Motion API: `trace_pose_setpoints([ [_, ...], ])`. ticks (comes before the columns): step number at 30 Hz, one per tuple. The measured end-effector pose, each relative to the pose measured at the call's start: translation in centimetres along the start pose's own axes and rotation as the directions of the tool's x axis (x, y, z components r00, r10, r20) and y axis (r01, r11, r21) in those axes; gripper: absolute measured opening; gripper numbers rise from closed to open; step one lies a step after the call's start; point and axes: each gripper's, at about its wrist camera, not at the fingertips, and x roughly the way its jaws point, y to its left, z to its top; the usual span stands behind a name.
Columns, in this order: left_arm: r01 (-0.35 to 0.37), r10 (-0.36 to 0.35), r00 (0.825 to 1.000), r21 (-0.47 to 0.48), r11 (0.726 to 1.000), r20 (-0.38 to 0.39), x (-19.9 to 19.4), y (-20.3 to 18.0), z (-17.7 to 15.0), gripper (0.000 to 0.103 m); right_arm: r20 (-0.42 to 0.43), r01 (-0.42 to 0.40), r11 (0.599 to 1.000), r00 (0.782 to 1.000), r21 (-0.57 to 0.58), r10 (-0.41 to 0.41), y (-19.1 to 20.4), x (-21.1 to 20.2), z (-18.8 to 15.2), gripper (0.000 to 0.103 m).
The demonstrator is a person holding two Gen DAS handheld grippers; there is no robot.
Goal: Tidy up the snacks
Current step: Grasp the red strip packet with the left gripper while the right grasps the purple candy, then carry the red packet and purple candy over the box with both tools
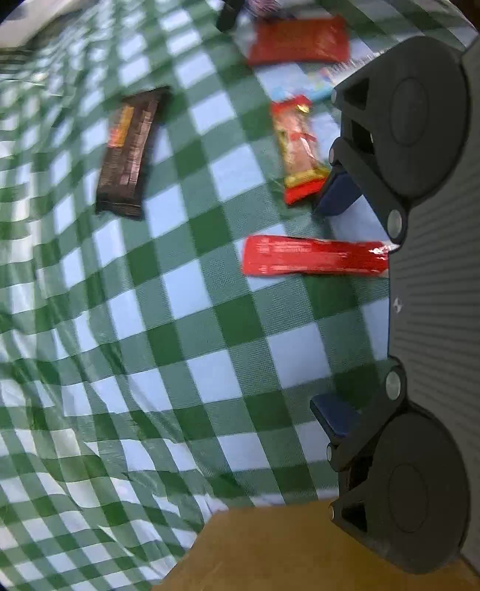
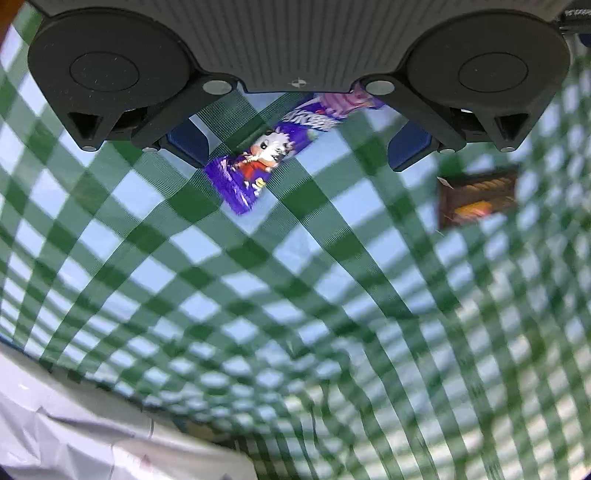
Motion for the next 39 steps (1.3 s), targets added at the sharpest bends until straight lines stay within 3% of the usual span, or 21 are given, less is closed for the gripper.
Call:
trace_pose_setpoints([
  [1,0.012,-0.012,1.000,-0.013,1.000,-0.004,0.2,0.3,0.0,0.103,0.056,0.024,0.999,0.998,-0.047,-0.021,0.6,-0.3,-0.6,0.103],
  [4,0.013,-0.013,1.000,-0.015,1.000,-0.001,0.3,0.5,0.0,0.103,0.089,0.064,0.988,0.995,-0.142,-0.052,1.6,0.2,-2.0,0.103],
  [8,0.010,-0.010,1.000,-0.023,1.000,-0.002,0.2,0.5,-0.1,0.103,0.098,0.066,0.990,0.994,-0.126,-0.054,1.6,0.2,-2.1,0.103],
  [9,0.003,-0.003,1.000,-0.037,0.999,-0.011,0.0,0.6,-0.1,0.096,0.095,0.066,0.990,0.994,-0.127,-0.054,1.7,0.2,-2.1,0.103],
  [10,0.012,-0.012,1.000,-0.053,0.999,-0.004,-0.6,0.6,-0.2,0.087,0.092,0.063,0.990,0.994,-0.123,-0.052,1.6,0.2,-2.0,0.101],
  [11,0.023,-0.022,1.000,-0.060,0.998,0.022,-1.4,0.6,-0.1,0.052,0.097,0.071,0.991,0.993,-0.113,-0.061,1.5,0.0,-2.0,0.097],
  [12,0.030,-0.028,0.999,-0.049,0.998,0.035,-2.2,0.4,0.1,0.007,0.116,0.080,0.991,0.991,-0.104,-0.068,1.4,-0.5,-1.8,0.075],
  [13,0.045,-0.044,0.999,-0.040,0.998,0.026,-2.5,0.3,0.2,0.009,0.123,0.071,0.991,0.991,-0.109,-0.057,1.2,-0.9,-1.5,0.043],
  [14,0.065,-0.064,0.998,-0.058,0.996,0.023,-2.8,0.5,0.3,0.008,0.115,0.056,0.992,0.992,-0.111,-0.043,1.0,-1.1,-1.3,0.024],
  [15,0.078,-0.077,0.997,-0.068,0.995,0.028,-3.1,0.6,0.3,0.008,0.099,0.038,0.993,0.995,-0.108,-0.027,0.9,-1.1,-1.1,0.019],
  [19,0.074,-0.070,0.996,-0.063,0.995,0.061,-5.5,0.9,0.0,0.008,0.082,-0.001,0.993,0.997,-0.122,0.011,0.8,-1.9,-0.6,0.016],
  [28,0.108,-0.087,0.978,-0.104,0.989,0.189,-15.9,2.9,-2.9,0.008,0.225,-0.093,0.986,0.967,-0.140,0.123,2.1,-12.1,0.4,0.016],
  [33,0.115,-0.081,0.961,-0.117,0.986,0.263,-22.9,5.4,-8.0,0.008,0.241,-0.190,0.963,0.942,-0.193,0.234,3.1,-19.6,-1.8,0.016],
  [39,0.040,0.015,0.952,-0.173,0.984,0.305,-29.4,9.0,-15.6,0.008,0.169,-0.319,0.891,0.907,-0.321,0.386,4.7,-27.9,-7.1,0.016],
])
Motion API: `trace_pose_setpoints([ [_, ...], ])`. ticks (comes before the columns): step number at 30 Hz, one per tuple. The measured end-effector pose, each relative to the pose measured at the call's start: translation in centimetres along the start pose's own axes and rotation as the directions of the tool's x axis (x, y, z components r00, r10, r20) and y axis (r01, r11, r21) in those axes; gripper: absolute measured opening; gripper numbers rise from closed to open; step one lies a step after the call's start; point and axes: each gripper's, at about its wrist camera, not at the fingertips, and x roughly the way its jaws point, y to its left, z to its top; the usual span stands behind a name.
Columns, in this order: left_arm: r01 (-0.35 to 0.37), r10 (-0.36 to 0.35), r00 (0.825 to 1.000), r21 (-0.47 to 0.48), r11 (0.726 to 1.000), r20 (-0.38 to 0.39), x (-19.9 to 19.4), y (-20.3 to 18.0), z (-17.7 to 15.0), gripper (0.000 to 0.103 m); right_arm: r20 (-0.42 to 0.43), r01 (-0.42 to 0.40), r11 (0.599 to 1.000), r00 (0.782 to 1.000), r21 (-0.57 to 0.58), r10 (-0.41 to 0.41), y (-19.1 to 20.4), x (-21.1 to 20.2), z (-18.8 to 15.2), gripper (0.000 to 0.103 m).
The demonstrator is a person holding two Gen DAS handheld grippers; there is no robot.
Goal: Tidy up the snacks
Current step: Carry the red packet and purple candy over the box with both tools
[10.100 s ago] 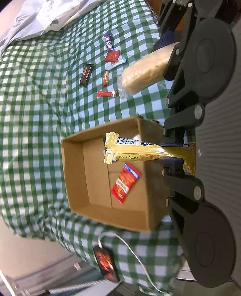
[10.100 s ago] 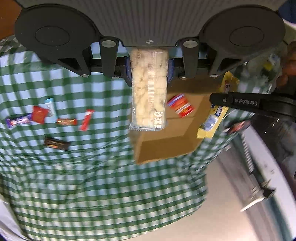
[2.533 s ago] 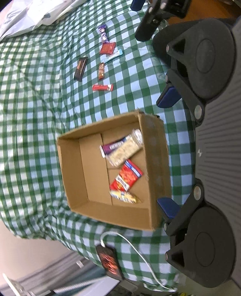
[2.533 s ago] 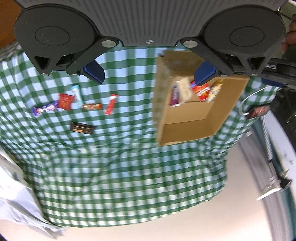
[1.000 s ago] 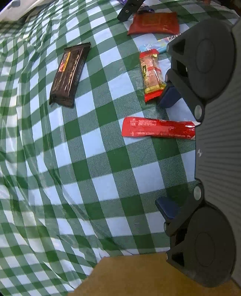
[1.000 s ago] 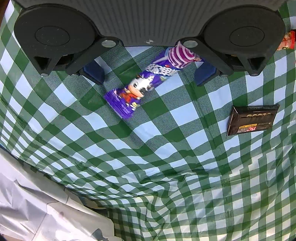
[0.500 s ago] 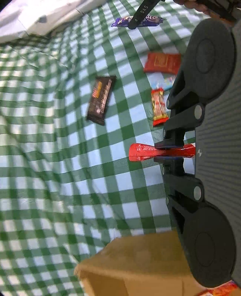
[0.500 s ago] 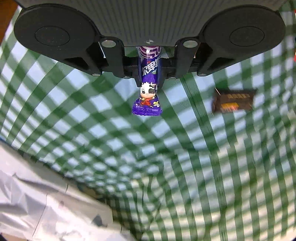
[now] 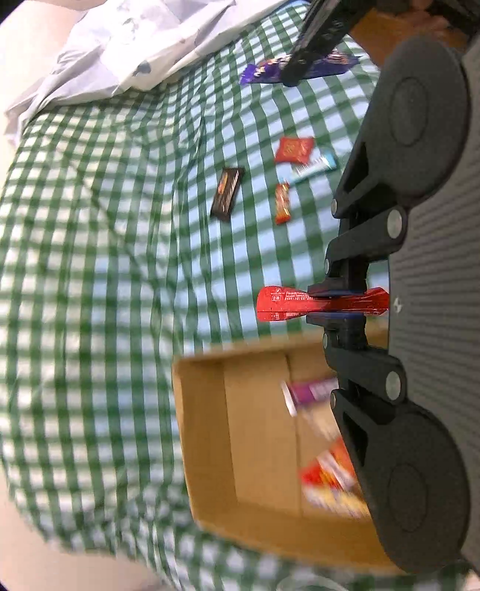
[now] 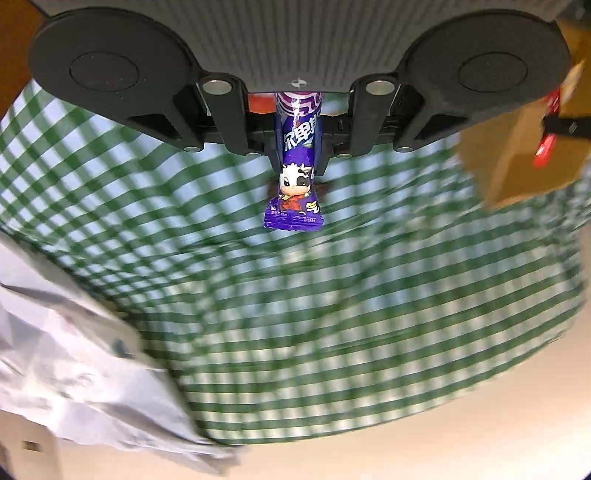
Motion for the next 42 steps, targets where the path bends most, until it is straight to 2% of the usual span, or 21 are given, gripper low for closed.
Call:
trace_pose_setpoints([
  [3,-0.040,0.040,0.999,-0.035,0.999,0.017,-3.8,2.9,-2.4,0.008,-0.027,-0.094,0.995,0.995,-0.046,0.093,3.3,-3.5,-1.7,0.016],
  [7,-0.094,0.098,0.994,-0.083,0.992,0.043,-8.5,6.4,-5.6,0.008,-0.071,-0.221,0.968,0.974,-0.120,0.214,8.4,-7.6,-3.7,0.016],
  [11,-0.115,0.122,0.991,-0.119,0.986,0.054,-11.8,8.8,-8.7,0.008,-0.106,-0.307,0.933,0.951,-0.186,0.292,12.5,-10.7,-5.7,0.016],
  [14,-0.120,0.130,0.989,-0.143,0.982,0.066,-13.7,10.0,-10.8,0.008,-0.127,-0.342,0.914,0.938,-0.219,0.321,14.4,-12.6,-6.9,0.016],
  [19,-0.110,0.128,0.987,-0.169,0.980,0.100,-15.9,10.6,-13.4,0.008,-0.121,-0.349,0.896,0.937,-0.275,0.328,15.9,-15.4,-8.0,0.016],
  [25,-0.087,0.112,0.986,-0.186,0.979,0.125,-17.6,10.7,-14.9,0.008,-0.092,-0.329,0.892,0.944,-0.309,0.317,16.2,-17.8,-8.5,0.016],
  [34,-0.069,0.107,0.980,-0.219,0.973,0.166,-18.5,11.5,-14.6,0.008,-0.067,-0.303,0.876,0.951,-0.374,0.301,17.6,-18.6,-8.8,0.016],
  [38,-0.049,0.099,0.978,-0.260,0.964,0.183,-18.9,11.8,-14.2,0.008,-0.074,-0.314,0.864,0.948,-0.394,0.311,17.6,-18.5,-8.8,0.016],
  [40,-0.054,0.103,0.978,-0.254,0.966,0.183,-19.0,11.8,-14.2,0.008,-0.093,-0.312,0.865,0.949,-0.394,0.300,17.8,-18.1,-8.7,0.016],
  [42,-0.058,0.103,0.979,-0.239,0.969,0.178,-19.0,11.8,-14.1,0.008,-0.078,-0.309,0.871,0.950,-0.382,0.303,17.9,-18.2,-8.6,0.016],
])
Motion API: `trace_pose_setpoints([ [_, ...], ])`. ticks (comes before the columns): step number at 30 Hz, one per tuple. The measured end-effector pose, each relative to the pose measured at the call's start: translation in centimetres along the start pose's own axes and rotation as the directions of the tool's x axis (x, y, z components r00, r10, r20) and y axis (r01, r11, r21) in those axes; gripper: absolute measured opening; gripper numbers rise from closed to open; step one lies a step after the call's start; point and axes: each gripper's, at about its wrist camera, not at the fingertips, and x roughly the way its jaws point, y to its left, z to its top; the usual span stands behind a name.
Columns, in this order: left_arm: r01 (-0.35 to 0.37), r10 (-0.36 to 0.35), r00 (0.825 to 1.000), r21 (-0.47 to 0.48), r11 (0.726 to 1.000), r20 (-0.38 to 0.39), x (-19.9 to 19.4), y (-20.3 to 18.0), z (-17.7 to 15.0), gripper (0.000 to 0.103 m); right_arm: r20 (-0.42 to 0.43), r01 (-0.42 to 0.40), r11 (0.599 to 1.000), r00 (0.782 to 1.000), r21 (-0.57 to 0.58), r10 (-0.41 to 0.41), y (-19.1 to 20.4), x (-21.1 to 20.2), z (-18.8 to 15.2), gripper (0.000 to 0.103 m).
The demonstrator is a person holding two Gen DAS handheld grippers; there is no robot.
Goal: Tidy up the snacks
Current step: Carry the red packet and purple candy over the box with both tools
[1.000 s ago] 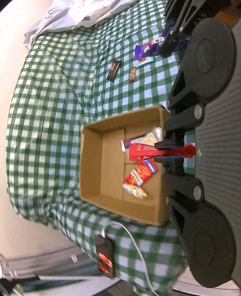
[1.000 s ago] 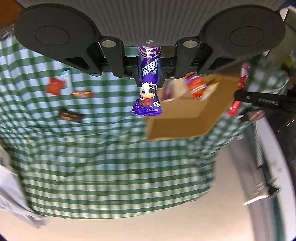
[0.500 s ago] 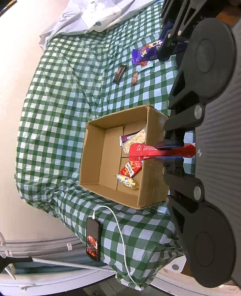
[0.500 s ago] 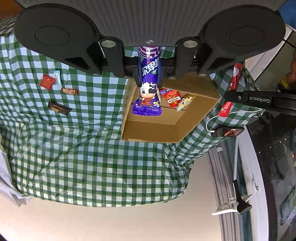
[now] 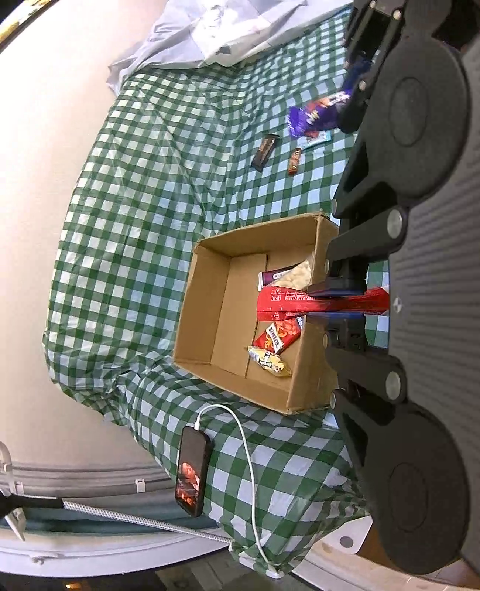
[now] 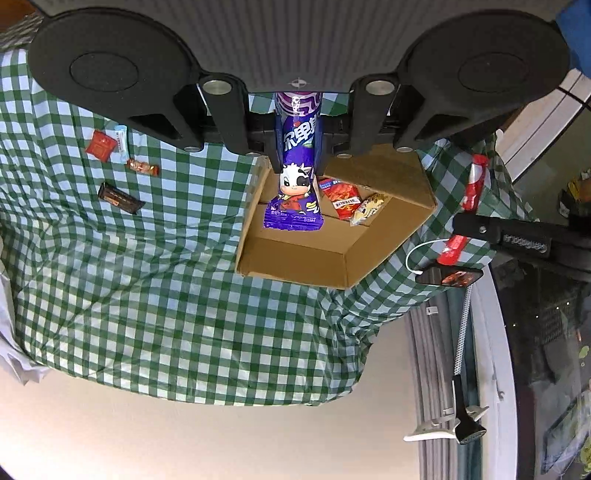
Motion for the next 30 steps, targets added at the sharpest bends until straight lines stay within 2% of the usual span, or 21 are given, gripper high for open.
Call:
trace_pose_setpoints([
  [2,-0.002,0.002,1.000,0.012,1.000,0.000,0.1,-0.1,-0.1,0.008,0.012,0.002,1.000,1.000,0.005,-0.002,0.1,-0.2,-0.2,0.016],
  [17,-0.002,0.001,0.998,-0.024,1.000,-0.056,2.5,1.0,-0.4,0.008,-0.048,0.013,1.000,0.999,0.010,-0.013,0.1,1.6,-0.4,0.016],
  [30,-0.038,0.032,0.996,-0.067,0.997,-0.080,5.6,3.6,1.5,0.008,-0.075,0.033,0.999,0.997,-0.023,-0.034,1.0,4.8,1.6,0.016],
])
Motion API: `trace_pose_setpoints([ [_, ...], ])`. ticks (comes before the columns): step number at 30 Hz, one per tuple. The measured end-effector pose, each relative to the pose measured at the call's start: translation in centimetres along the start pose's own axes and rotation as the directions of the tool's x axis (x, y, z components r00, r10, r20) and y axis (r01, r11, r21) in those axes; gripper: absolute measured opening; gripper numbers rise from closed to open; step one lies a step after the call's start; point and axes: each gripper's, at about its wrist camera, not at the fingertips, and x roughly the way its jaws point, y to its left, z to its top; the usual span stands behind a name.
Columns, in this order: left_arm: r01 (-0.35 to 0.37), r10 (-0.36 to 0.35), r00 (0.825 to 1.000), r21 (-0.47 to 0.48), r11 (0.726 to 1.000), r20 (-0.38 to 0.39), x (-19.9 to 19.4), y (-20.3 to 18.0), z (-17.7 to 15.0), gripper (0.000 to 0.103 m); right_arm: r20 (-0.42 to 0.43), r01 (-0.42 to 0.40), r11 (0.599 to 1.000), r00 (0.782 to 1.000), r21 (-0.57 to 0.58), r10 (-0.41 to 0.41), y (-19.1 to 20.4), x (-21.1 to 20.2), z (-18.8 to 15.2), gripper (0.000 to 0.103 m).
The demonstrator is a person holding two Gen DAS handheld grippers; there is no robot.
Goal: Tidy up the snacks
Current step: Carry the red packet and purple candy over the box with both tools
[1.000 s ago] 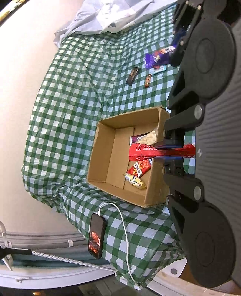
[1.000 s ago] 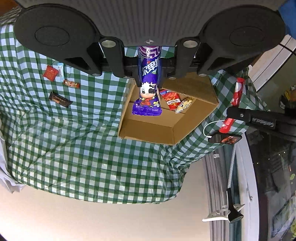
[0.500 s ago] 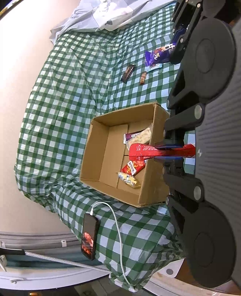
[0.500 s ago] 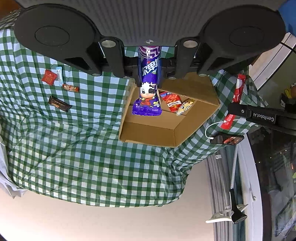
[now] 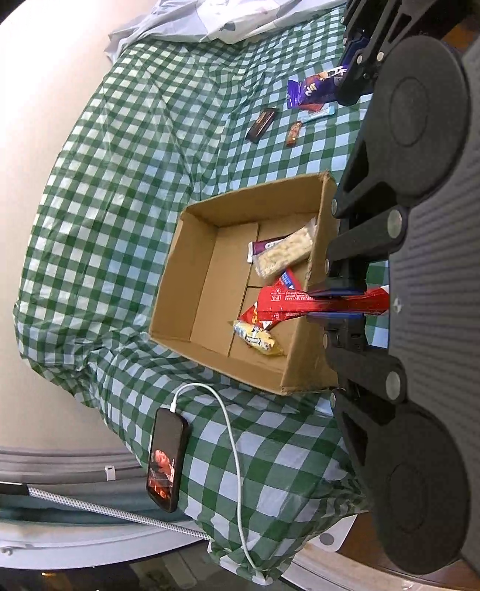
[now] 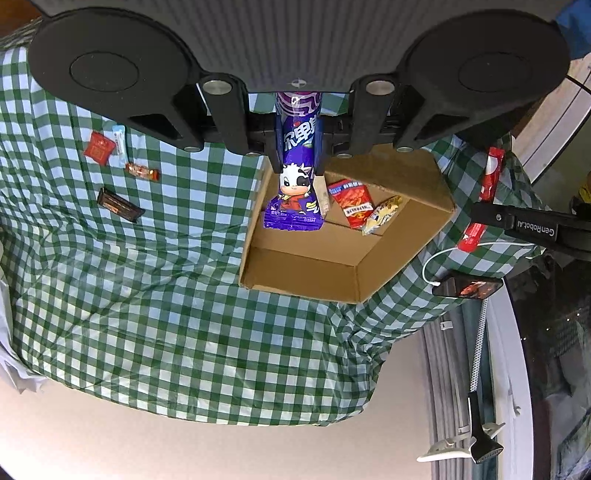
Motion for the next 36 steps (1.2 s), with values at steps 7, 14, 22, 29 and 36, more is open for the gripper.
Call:
trace_pose_setpoints([
  [7,-0.001,0.001,1.000,0.004,1.000,-0.008,1.8,0.4,1.7,0.008,-0.013,-0.001,1.000,1.000,-0.021,0.000,0.7,2.2,1.5,0.016],
  [14,-0.006,0.006,1.000,0.007,1.000,-0.027,4.5,0.3,3.6,0.008,-0.035,-0.018,1.000,0.999,-0.022,0.017,0.5,5.0,3.0,0.016],
  [22,-0.016,0.017,0.998,0.009,1.000,-0.056,8.7,-0.3,6.2,0.008,-0.064,-0.046,0.999,0.997,-0.013,0.045,-0.1,9.5,5.0,0.016],
  [29,-0.031,0.032,0.996,0.014,0.999,-0.087,13.1,-0.5,8.0,0.008,-0.086,-0.066,0.998,0.994,0.014,0.067,-0.8,13.9,6.4,0.016],
  [36,-0.038,0.041,0.993,0.025,0.999,-0.114,17.3,-0.7,9.1,0.008,-0.119,-0.074,0.997,0.990,0.024,0.077,-1.5,18.1,6.9,0.017],
])
